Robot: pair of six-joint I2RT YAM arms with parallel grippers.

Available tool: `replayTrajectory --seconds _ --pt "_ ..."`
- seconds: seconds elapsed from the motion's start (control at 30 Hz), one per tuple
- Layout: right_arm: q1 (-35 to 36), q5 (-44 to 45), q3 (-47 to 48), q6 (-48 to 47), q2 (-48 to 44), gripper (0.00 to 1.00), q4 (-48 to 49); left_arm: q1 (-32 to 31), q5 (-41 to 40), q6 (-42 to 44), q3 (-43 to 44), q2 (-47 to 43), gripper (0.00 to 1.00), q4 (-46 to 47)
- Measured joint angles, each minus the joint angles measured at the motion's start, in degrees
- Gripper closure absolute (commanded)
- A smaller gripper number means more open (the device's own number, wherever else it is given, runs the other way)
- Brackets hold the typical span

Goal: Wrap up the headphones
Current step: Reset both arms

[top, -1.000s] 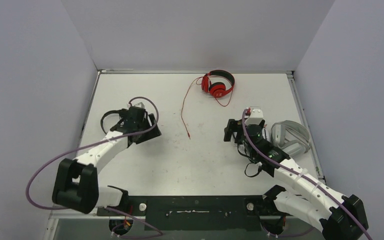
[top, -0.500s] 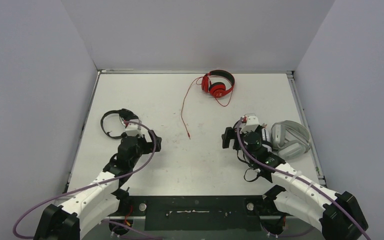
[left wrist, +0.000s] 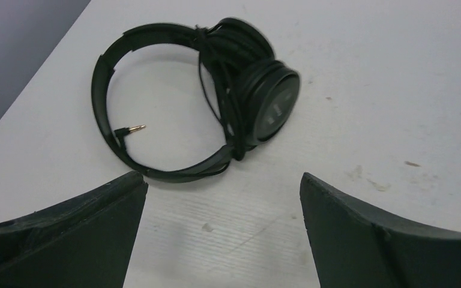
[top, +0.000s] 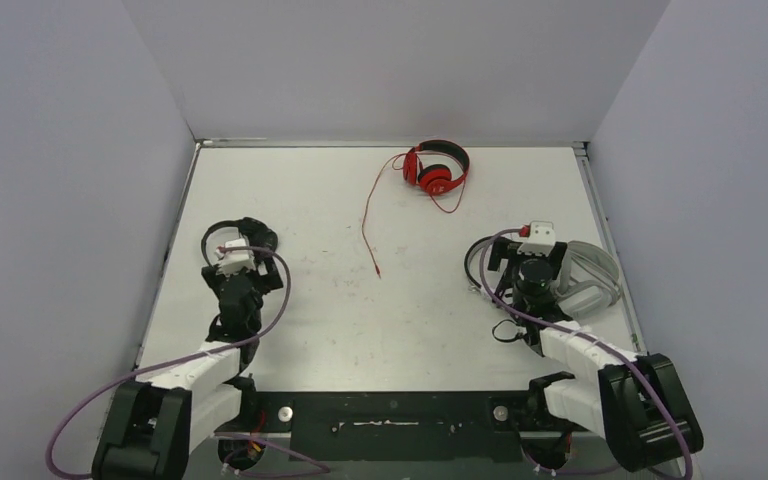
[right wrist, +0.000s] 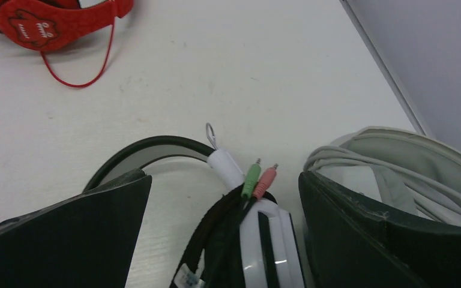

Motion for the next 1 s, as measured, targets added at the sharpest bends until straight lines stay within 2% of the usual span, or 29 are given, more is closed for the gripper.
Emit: replayTrajectory --seconds 0.13,0.33,0.37,0.43,0.53,0.6,0.73,1.0 --pt "-3.98 -0.7 -2.62 -1.75 6.14 0.01 9.7 7.32 3.37 0.04 -2.6 9.07 0.04 9.38" --pt "-5.86 2.23 -2.82 -5.33 20.09 0.06 28.48 14.34 12.02 -0.07 -1.77 21.79 0.07 20.28" --pt "-6.67 2.14 -2.75 -5.09 21.27 0.06 30.38 15.23 13.22 -0.09 -1.55 22.91 0.07 21.77" --pt "-9.51 1.4 -2.95 -3.96 24.11 0.01 35.8 16.24 14.82 -0.09 -1.16 23.96 0.06 23.78" --pt "-12.2 1.11 -3.21 -3.32 26.73 0.0 40.48 16.61 16.22 -0.02 -1.03 26.43 0.06 28.98" --pt "-12.22 1.27 -2.14 -3.52 28.24 0.0 41.4 16.87 17.88 0.35 -0.76 30.69 0.03 33.46" --pt "-11.89 0.5 -1.42 -4.11 29.14 0.0 41.77 16.68 20.9 1.84 0.31 36.81 0.03 36.06" --pt "-12.66 -1.49 -1.11 -4.09 29.16 0.0 41.42 11.89 17.92 4.04 4.33 37.46 0.03 34.91"
